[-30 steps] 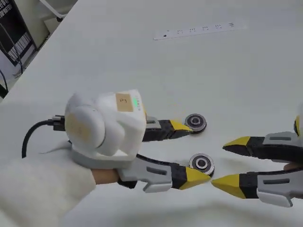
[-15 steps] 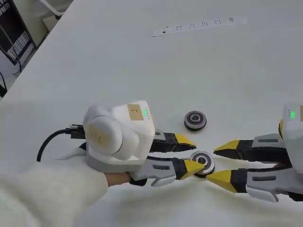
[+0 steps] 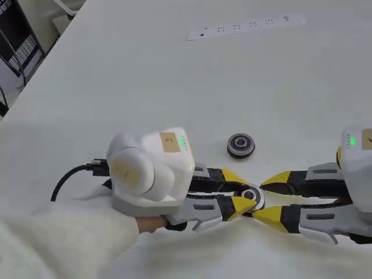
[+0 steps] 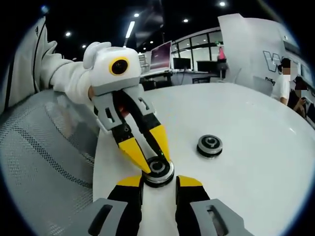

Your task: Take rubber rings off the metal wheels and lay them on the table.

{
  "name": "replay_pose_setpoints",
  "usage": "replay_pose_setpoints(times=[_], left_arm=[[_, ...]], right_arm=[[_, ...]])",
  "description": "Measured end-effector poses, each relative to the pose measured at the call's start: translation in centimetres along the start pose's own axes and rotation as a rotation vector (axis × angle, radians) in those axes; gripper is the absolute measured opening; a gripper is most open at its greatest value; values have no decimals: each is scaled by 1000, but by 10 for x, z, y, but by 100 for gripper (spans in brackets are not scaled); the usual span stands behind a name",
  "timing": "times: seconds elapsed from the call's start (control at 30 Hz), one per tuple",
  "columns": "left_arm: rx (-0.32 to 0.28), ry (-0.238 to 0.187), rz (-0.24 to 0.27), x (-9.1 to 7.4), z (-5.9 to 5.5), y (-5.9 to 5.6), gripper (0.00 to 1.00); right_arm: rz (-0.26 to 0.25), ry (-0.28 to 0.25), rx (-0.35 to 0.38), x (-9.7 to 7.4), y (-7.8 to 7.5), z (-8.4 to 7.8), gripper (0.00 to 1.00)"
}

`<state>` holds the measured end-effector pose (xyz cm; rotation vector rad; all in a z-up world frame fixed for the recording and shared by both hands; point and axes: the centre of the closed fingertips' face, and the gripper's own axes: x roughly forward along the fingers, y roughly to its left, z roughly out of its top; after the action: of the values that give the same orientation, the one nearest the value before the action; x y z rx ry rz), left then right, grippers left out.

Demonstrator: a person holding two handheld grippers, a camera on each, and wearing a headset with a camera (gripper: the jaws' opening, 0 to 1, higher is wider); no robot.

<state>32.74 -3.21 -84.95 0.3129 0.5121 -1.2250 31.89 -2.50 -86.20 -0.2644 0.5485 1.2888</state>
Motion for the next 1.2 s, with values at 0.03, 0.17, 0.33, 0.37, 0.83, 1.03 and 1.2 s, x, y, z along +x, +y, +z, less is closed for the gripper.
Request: replay_pose_setpoints(times=[0.03,0.17,0.33,0.37,0.83,1.03,1.2], left_arm=[[-5,-1,0,0,0,0,14],[1,-4,2,0,0,-1,14],[7,-6,5,-1,0,-2,14],[8,-7,6,-1,0,-2,14],[-6,-15,16,-3,-1,-2,14],[0,-16,16,-4,-1,-2,14],[-1,-15,17,-5,-1,-1,14]], right_arm=[[1,-1,-1,0,0,0,22],[8,8,-15,1,3,-1,20],[-5,35,-69,0,2,-4,16],[-8,42,-77,-1,2,-5,14],[-28,56,-92,-5,2,-6,3],[-47,73,-89,-5,-1,-7,1],[-78,77,-23,-7,-7,-8,0]])
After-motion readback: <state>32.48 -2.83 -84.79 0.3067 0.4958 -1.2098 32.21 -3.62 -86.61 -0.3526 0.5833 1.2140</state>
